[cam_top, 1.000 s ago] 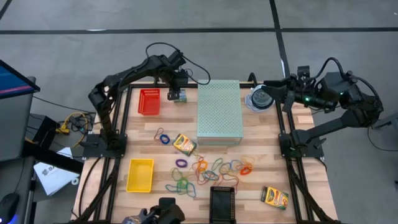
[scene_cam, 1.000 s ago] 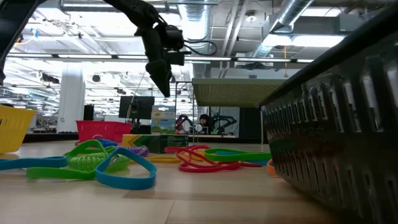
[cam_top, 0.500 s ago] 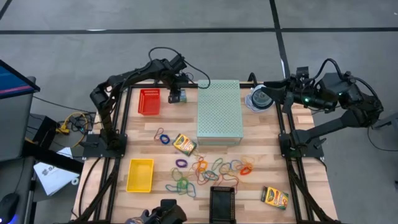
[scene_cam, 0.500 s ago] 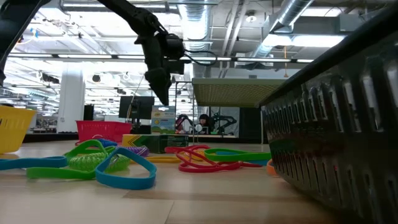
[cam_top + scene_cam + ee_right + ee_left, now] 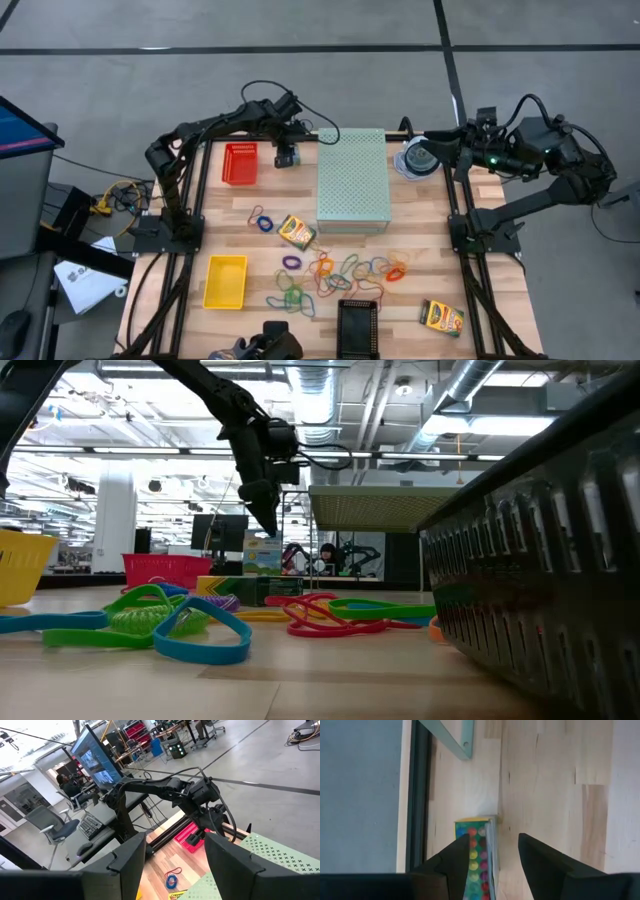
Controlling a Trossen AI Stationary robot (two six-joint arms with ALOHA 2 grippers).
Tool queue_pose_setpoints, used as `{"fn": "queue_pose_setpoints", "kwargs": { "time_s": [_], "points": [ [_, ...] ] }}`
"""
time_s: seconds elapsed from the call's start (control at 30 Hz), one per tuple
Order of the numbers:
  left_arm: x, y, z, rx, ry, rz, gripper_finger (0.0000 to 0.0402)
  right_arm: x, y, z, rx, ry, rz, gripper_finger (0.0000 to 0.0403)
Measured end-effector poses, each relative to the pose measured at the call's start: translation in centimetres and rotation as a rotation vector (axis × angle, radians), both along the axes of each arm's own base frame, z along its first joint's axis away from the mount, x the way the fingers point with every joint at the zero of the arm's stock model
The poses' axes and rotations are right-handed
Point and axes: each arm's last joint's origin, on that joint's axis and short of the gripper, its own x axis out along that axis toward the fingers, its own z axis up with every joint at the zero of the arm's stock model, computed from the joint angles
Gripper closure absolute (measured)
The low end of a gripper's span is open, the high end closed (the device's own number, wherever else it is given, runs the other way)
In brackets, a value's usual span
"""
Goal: Pick & Place Office Desk Supplies
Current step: Put the crayon box into the red bin
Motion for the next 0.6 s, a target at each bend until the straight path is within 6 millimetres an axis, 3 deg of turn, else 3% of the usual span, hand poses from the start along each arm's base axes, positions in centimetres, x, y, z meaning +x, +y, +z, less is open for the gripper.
{"fn": "queue_pose_setpoints", "kwargs": {
  "time_s": [0.3, 0.6],
  "points": [
    [0.3, 0.0, 0.1, 0.015, -0.019, -0.005, 0.0281, -0.1, 0.0, -0.4, 0.019, 0.028, -0.004, 0.0202],
    [0.0, -0.2, -1.3, 0.018, -0.011, -0.002, 0.0298, -0.1, 0.0, -0.4, 0.019, 0.029, -0.004, 0.0202]
  ]
}}
